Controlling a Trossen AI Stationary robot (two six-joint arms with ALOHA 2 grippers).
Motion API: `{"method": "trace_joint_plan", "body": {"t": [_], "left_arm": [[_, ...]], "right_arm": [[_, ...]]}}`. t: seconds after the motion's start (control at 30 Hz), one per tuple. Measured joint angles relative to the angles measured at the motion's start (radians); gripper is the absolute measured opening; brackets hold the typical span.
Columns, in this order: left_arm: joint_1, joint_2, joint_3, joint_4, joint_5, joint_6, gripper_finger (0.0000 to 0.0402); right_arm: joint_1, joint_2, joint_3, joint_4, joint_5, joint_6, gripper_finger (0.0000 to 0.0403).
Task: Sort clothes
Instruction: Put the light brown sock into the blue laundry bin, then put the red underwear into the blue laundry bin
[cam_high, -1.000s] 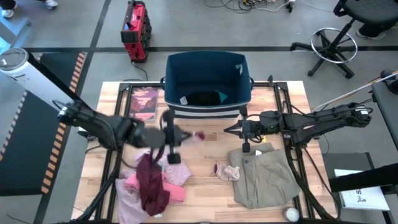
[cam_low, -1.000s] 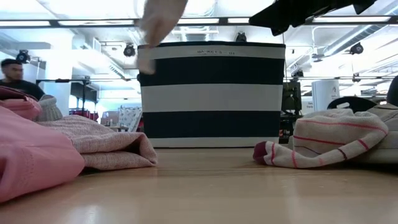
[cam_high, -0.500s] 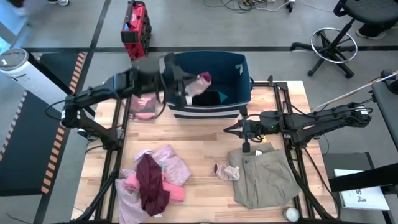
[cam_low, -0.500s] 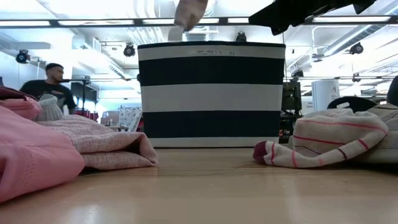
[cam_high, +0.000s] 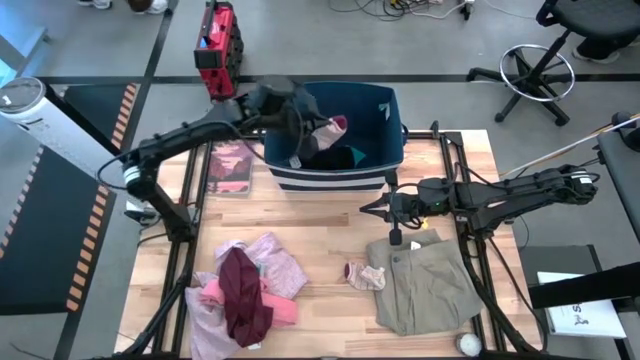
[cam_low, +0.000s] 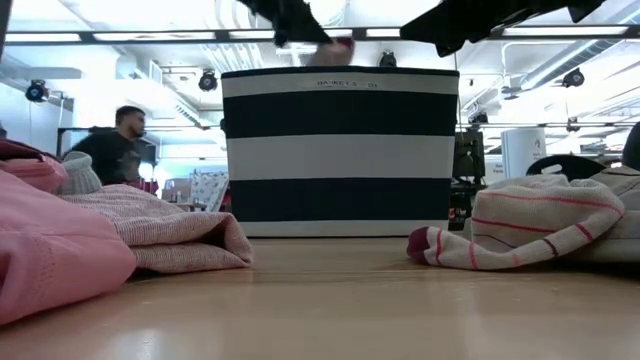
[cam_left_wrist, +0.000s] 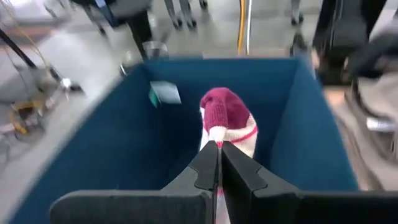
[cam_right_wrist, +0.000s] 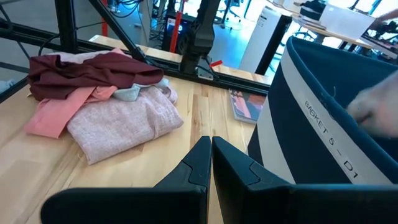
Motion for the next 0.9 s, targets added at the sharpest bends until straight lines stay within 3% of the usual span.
{"method": "trace_joint_plan", "body": {"t": [0.27, 0.6, 0.83, 0.9], "left_arm": [[0.0, 0.054, -0.002, -0.071, -0.005, 0.043, 0.0035], [-0.052, -0.042, -0.002, -0.255, -0.011, 0.047, 0.0156], [-0.25, -0.122, -0.002, -0.462, -0.016, 0.083, 0.0218], [-0.34, -0.128, -0.002, -0.52, -0.068, 0.035, 0.0226]], "right_arm": [[0.0, 0.0, 0.0, -0.01, 0.0, 0.023, 0.0], [0.0, 0.0, 0.0, -0.037, 0.0, 0.019, 0.0004], [0.0, 0.0, 0.0, -0.038, 0.0, 0.019, 0.0042], [0.0, 0.0, 0.0, -0.039, 0.0, 0.025, 0.0057]]}}
